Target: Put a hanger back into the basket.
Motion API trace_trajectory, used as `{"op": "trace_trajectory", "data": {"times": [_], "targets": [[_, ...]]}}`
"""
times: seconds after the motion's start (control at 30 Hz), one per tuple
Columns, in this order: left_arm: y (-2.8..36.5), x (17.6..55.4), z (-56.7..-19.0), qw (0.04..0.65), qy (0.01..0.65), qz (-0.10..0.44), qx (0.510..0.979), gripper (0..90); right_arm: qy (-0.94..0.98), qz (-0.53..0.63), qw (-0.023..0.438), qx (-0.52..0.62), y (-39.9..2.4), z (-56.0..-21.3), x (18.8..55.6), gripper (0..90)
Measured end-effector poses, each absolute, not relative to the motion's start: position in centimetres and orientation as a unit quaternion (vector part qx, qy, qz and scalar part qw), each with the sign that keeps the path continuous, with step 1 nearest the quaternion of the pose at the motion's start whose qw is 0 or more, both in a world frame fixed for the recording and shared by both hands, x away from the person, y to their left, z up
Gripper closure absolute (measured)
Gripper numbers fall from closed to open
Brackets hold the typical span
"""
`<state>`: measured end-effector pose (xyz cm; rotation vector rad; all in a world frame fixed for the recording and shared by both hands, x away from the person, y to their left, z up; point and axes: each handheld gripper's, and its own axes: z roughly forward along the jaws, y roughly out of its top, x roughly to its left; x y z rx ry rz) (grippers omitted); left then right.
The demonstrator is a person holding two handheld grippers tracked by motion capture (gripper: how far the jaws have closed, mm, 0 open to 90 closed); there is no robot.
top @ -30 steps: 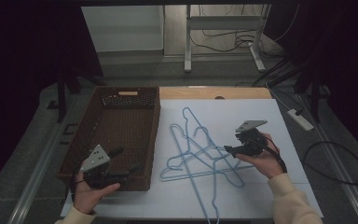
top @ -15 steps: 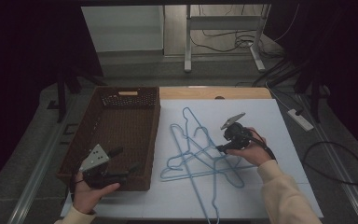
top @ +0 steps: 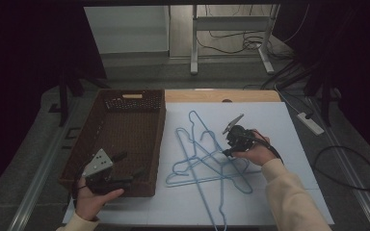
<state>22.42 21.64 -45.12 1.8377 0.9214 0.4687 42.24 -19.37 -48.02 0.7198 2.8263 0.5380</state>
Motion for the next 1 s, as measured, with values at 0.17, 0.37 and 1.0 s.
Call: {"op": "trace_trajectory", "data": {"times": [0.17,0.37,1.0], "targets": [[21.7,22.4,-45.1,0.494,0.382,0.196,0.756,18.6,0.955,0.161,0.089,0.232,-19.7,-48.4,42.6,56.7],[21.6,22.5,-45.1,0.494,0.382,0.196,0.756,18.7,0.963,0.141,0.095,0.209,-19.6,-48.9,42.9,61.9],[21.4,22.5,-45.2,0.493,0.379,0.192,0.759,18.7,0.984,0.1,0.108,0.101,-18.6,-49.1,42.3,86.8]]}}
